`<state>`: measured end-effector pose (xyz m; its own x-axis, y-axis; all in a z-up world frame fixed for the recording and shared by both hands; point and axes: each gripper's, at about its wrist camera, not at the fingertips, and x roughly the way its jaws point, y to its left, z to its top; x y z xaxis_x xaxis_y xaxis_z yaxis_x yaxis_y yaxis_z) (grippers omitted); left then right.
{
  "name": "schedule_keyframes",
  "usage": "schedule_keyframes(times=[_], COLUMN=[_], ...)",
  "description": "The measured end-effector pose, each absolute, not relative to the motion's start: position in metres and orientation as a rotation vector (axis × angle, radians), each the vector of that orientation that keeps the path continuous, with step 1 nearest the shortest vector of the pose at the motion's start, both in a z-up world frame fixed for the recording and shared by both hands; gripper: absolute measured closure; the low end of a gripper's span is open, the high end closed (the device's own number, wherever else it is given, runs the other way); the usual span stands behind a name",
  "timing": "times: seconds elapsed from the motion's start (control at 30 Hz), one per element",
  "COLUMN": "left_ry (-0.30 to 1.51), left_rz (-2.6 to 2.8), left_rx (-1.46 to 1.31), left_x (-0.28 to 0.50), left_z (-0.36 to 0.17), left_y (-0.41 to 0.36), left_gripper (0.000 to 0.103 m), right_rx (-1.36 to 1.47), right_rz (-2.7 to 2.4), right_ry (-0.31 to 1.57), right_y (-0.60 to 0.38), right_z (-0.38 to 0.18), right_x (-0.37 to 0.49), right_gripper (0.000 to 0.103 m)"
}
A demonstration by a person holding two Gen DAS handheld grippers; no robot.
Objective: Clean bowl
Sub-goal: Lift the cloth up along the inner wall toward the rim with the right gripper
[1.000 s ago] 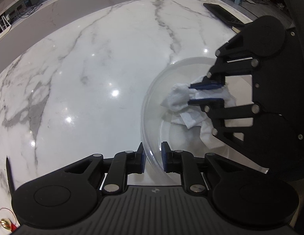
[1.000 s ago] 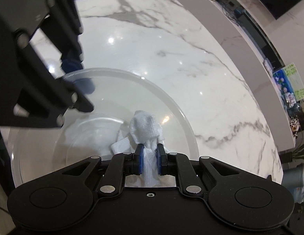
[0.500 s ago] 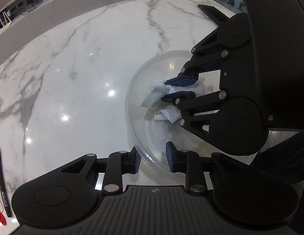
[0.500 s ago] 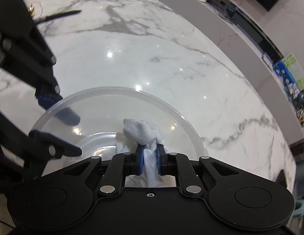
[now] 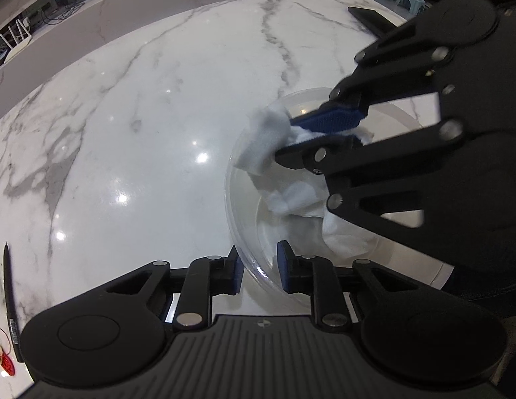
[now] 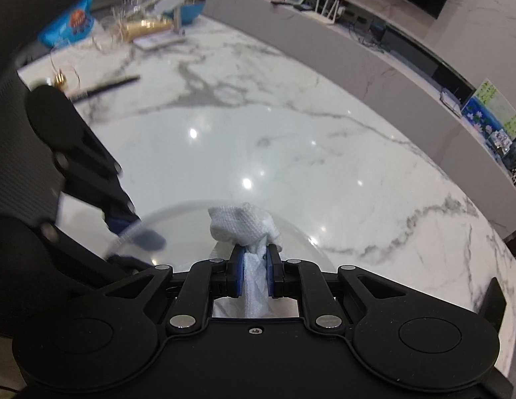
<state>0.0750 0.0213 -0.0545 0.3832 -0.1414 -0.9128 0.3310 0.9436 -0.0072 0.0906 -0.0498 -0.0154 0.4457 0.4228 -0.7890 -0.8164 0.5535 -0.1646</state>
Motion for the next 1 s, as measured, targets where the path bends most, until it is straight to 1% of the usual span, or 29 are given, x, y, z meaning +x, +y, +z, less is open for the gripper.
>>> schedule_keyframes(times=[0.17,0.43,1.0], left_ry=[1.14,1.135,1.13], left_rz=[-0.303,-0.303,-0.289], left_rx=[0.195,0.201,0.215], left_x=[0.081,0.086,0.092], left_z=[-0.06,-0.065,-0.071], left_y=[0.02,0.021,0.02], left_gripper=[0.083,0.083,0.083], right_rx=[-0.491,-0.547,-0.611], right_rz=[0.84,0.753,0.645], right_ry=[0.74,0.731,0.784], right_y=[-0.053,-0.055,-0.099], right_z=[-0.004,-0.004,0.002], right_x=[0.094,0.098,0.087], right_gripper=[0.092,0.092,0.092])
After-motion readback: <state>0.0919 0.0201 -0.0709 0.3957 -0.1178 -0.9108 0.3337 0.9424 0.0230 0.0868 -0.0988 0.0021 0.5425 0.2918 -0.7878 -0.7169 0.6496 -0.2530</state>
